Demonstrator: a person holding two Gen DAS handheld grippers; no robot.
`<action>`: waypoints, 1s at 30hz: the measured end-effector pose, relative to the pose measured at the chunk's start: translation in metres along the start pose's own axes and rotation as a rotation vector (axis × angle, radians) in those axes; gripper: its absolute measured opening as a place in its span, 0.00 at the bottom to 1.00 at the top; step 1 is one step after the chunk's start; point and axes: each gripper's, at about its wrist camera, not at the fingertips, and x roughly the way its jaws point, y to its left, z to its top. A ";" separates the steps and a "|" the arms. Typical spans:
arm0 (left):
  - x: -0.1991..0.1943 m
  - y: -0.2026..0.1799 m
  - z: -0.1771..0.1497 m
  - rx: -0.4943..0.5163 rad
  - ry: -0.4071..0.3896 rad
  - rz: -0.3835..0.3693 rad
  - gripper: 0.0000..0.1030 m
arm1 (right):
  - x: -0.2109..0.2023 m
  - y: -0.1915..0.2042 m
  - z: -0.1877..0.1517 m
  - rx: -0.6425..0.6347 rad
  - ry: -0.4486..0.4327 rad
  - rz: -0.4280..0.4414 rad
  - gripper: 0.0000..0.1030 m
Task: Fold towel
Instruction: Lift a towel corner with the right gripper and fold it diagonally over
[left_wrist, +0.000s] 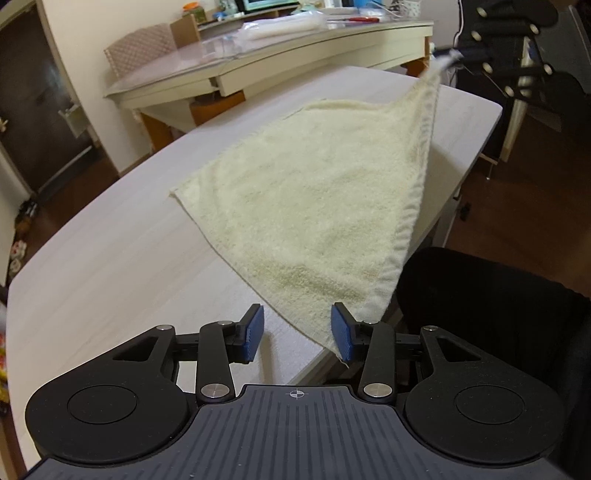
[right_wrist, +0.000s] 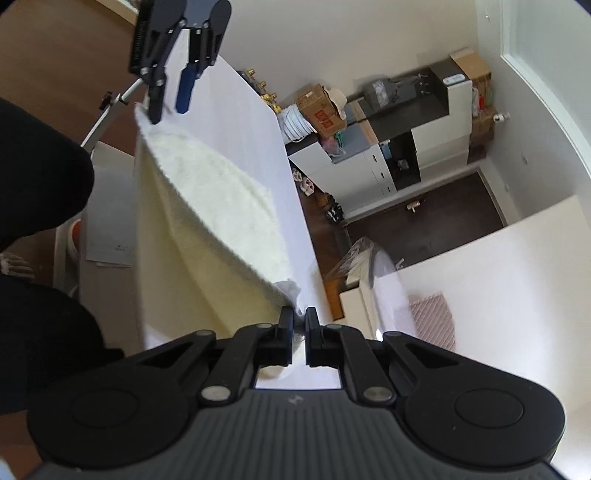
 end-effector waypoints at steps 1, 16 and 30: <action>0.000 0.001 0.000 -0.008 0.000 -0.004 0.45 | 0.005 -0.003 0.002 -0.022 -0.010 0.001 0.07; -0.005 0.014 -0.012 -0.076 -0.034 -0.004 0.45 | 0.121 -0.043 0.047 -0.287 -0.136 0.108 0.07; 0.004 0.030 0.000 -0.223 0.058 -0.036 0.52 | 0.221 -0.048 0.083 -0.351 -0.205 0.293 0.07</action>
